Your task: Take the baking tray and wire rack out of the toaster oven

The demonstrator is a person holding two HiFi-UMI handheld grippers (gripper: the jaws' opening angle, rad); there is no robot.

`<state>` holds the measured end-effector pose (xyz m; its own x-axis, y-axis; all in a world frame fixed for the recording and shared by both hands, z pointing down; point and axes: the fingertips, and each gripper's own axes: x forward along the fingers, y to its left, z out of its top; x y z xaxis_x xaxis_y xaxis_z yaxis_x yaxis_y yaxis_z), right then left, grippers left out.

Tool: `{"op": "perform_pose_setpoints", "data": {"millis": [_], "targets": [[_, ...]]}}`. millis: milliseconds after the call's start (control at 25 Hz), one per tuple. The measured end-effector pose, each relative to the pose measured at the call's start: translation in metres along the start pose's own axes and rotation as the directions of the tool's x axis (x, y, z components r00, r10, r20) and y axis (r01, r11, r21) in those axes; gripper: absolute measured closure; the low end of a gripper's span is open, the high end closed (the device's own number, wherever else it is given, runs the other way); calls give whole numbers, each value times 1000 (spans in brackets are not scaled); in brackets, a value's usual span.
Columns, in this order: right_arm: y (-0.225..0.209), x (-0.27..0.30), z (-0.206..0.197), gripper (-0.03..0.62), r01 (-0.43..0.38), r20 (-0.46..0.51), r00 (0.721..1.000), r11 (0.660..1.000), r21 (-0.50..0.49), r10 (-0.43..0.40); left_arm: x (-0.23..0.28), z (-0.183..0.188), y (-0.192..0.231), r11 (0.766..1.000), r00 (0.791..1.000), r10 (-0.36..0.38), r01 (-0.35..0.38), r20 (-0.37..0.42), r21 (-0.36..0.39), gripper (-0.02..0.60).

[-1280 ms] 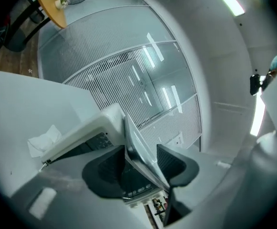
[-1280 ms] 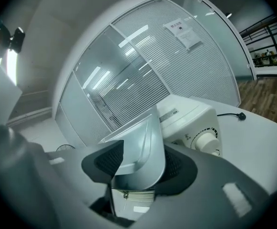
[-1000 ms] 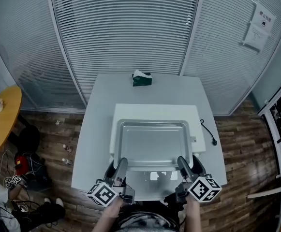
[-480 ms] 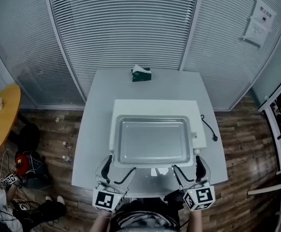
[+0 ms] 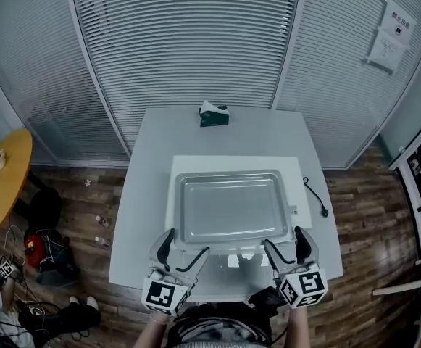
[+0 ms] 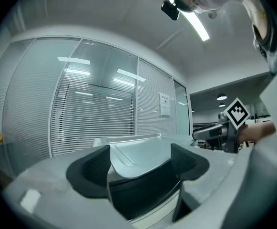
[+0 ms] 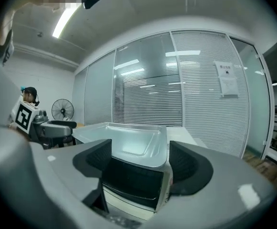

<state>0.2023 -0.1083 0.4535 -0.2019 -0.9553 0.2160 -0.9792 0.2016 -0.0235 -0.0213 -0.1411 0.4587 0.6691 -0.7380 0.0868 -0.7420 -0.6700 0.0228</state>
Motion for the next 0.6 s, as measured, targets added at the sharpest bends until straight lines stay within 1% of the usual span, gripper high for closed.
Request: {"op": "perform_pose_setpoints", "data": {"millis": [120, 240, 360, 440, 600], "targets": [[-3, 10, 2, 226, -10, -5, 1000, 1000, 12, 10, 11, 1, 8, 1000, 1000, 17, -17, -4, -23, 181], [-6, 21, 4, 227, -7, -7, 1000, 1000, 3, 7, 23, 2, 17, 1000, 999, 28, -28, -20, -9, 181], [-8, 31, 6, 228, -9, -11, 1000, 1000, 21, 9, 30, 4, 25, 999, 998, 47, -47, -30, -8, 181], [-9, 37, 7, 236, -8, -10, 1000, 999, 39, 8, 35, 5, 30, 998, 998, 57, -58, -36, -19, 181], [-10, 40, 9, 235, 0, -7, 1000, 999, 39, 1, 37, 4, 34, 997, 997, 65, -67, -36, -46, 181]]}}
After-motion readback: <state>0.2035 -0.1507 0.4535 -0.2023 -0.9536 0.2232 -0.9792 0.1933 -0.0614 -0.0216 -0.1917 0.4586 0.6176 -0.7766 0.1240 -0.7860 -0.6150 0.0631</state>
